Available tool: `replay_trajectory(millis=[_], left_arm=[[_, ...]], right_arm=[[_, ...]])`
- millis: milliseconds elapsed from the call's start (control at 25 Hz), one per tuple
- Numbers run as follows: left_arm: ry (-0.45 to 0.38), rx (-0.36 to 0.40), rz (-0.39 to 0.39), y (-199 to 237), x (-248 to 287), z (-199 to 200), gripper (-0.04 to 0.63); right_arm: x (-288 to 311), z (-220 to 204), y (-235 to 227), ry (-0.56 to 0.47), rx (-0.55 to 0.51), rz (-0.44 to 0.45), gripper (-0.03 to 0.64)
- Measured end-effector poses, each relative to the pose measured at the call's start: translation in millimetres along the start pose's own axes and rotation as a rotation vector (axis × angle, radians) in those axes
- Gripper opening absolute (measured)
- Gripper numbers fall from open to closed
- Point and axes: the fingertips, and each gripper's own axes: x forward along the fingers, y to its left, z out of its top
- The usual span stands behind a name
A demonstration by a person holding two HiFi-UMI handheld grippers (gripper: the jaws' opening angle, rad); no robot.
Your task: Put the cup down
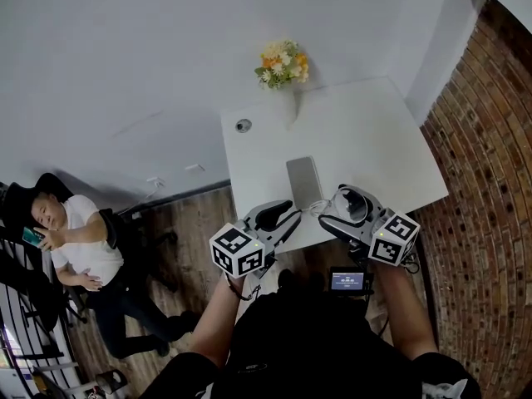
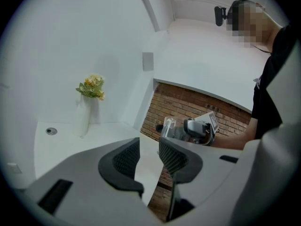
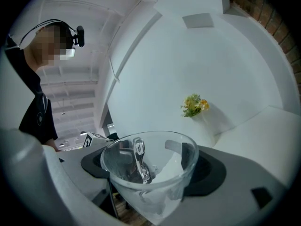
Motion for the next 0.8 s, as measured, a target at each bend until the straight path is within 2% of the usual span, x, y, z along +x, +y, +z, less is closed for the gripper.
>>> replay_trajectory(millis=[560, 800], left_arm=[[0.001, -0.015, 0.024, 12, -12, -3, 0.121], [0.001, -0.019, 0.042, 17, -12, -3, 0.121]], right_arm=[[18, -3, 1, 0.019, -0.001, 0.022, 0.440], [23, -9, -12, 0.032, 0.005, -0.003, 0.440]])
